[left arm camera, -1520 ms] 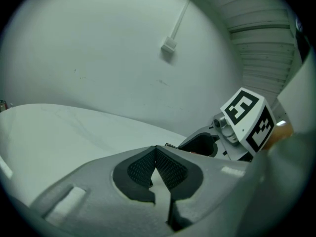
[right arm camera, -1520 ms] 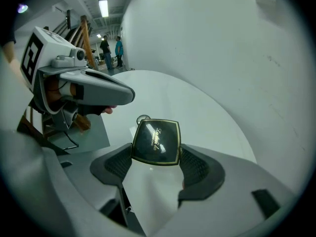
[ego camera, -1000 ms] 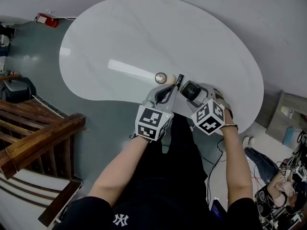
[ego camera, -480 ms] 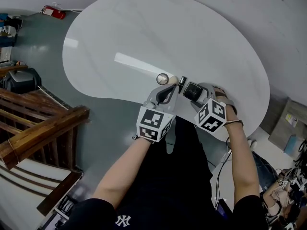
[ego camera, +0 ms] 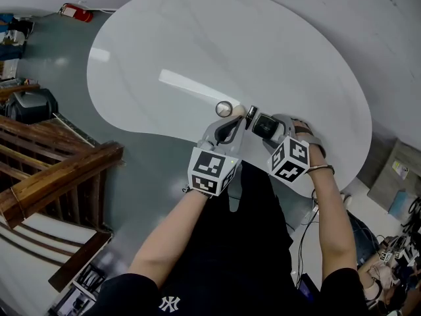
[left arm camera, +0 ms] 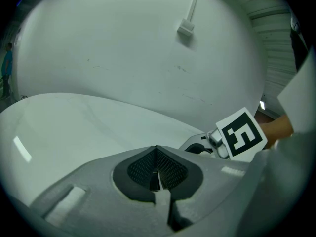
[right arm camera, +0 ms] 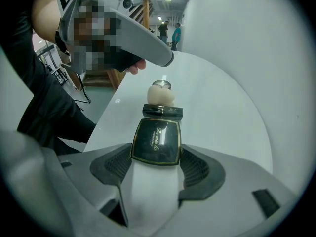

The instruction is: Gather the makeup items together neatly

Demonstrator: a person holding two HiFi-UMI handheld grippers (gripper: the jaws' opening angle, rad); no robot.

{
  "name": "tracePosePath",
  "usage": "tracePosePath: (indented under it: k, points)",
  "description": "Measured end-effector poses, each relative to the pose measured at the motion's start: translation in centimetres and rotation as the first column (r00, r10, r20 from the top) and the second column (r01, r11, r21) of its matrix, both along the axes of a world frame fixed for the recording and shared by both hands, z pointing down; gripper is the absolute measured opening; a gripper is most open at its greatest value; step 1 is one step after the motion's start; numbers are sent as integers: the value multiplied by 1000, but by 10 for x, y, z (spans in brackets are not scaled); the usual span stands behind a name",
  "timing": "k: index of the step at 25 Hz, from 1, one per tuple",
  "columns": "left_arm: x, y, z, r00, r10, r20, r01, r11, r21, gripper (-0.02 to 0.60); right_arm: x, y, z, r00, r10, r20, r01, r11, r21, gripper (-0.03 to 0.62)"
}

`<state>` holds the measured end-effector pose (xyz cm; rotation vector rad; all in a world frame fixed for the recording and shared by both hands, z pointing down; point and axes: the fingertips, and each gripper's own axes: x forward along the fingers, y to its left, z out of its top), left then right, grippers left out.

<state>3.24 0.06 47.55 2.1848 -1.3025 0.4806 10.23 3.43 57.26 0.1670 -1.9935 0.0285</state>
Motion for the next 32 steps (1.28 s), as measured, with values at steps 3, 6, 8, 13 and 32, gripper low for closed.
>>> tracePosePath:
  k: [3, 6, 8, 13, 32]
  points:
    - [-1, -1, 0, 1000, -2, 0, 2, 1000, 2, 8, 0, 0, 1, 1000, -5, -1, 5, 1000, 2, 316]
    - [-2, -1, 0, 1000, -3, 0, 3, 1000, 0, 8, -1, -1, 1, 1000, -5, -1, 5, 1000, 4, 316]
    - [-2, 0, 1, 1000, -2, 2, 2, 1000, -2, 8, 0, -1, 0, 1000, -1, 3, 1, 1000, 2, 318]
    - [0, 0, -1, 1000, 10, 5, -10, 1000, -3, 8, 3, -2, -12, 999, 28, 27, -28, 1000, -6, 331]
    - [-12, 54, -58, 983, 177, -42, -172, 980, 100, 8, -20, 11, -139, 675, 580, 456, -667, 744, 40, 15]
